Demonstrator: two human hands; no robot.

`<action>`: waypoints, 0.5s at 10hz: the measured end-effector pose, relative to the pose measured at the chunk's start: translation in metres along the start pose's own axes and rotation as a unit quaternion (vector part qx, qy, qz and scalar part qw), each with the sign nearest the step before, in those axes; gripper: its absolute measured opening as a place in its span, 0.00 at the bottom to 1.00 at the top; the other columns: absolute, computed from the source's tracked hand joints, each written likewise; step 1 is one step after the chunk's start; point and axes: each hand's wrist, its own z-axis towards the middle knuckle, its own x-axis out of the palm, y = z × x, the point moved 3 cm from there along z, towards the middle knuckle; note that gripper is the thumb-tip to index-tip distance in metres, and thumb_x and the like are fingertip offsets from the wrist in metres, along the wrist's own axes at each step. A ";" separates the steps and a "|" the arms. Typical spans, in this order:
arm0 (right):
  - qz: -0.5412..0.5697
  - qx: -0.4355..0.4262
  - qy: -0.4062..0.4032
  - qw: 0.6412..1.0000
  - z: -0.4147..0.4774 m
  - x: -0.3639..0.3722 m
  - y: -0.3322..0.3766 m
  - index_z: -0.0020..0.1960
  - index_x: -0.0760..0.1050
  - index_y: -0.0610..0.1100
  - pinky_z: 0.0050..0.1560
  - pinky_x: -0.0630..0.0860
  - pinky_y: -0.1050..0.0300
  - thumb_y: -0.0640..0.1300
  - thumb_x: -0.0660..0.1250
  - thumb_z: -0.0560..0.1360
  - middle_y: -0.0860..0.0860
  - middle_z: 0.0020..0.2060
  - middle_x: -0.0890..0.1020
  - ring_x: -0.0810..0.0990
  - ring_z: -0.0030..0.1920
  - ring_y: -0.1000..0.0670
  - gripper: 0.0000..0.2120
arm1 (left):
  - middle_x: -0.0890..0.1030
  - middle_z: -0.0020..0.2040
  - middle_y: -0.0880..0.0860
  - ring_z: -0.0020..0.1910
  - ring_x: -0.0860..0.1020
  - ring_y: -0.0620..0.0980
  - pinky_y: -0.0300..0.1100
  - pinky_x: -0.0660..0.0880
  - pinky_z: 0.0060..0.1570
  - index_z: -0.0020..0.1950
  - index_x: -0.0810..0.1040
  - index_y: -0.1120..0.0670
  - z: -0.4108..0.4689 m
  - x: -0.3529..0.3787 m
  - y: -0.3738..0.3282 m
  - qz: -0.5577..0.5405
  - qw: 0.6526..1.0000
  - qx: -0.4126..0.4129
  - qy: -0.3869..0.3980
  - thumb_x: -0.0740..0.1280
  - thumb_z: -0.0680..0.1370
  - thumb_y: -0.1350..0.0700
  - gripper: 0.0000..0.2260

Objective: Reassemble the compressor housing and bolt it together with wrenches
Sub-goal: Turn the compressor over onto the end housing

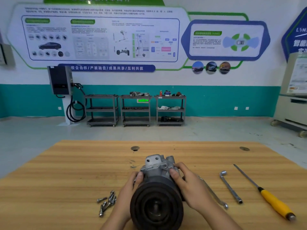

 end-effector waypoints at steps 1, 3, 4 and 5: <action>0.069 0.020 0.020 0.997 0.006 -0.005 0.000 0.44 0.71 0.58 0.44 0.76 0.51 0.75 0.49 0.65 0.55 0.37 0.81 0.79 0.41 0.52 0.25 | 0.80 0.47 0.52 0.44 0.79 0.46 0.35 0.77 0.41 0.52 0.75 0.52 0.002 -0.001 0.002 0.008 0.999 -0.039 0.014 0.59 0.81 0.63 0.08; 0.054 0.064 0.051 0.995 0.023 -0.008 0.002 0.38 0.71 0.51 0.38 0.70 0.54 0.69 0.52 0.73 0.53 0.34 0.77 0.75 0.35 0.53 0.22 | 0.79 0.53 0.52 0.53 0.76 0.52 0.49 0.73 0.61 0.48 0.73 0.44 0.012 -0.001 -0.007 0.134 0.990 -0.017 0.040 0.64 0.79 0.59 0.08; 0.037 0.087 0.074 0.993 0.034 -0.007 -0.001 0.46 0.75 0.47 0.27 0.63 0.62 0.65 0.52 0.77 0.52 0.34 0.77 0.71 0.27 0.57 0.24 | 0.79 0.47 0.45 0.50 0.77 0.50 0.47 0.74 0.58 0.46 0.75 0.42 0.021 0.004 -0.015 0.201 0.976 -0.012 0.081 0.64 0.80 0.55 0.07; 0.048 0.098 0.087 0.990 0.043 -0.007 -0.005 0.51 0.76 0.42 0.23 0.61 0.64 0.62 0.51 0.78 0.48 0.33 0.77 0.71 0.27 0.54 0.26 | 0.81 0.48 0.48 0.50 0.78 0.51 0.46 0.74 0.56 0.45 0.77 0.46 0.030 0.006 -0.019 0.220 0.973 -0.011 0.074 0.61 0.81 0.55 0.08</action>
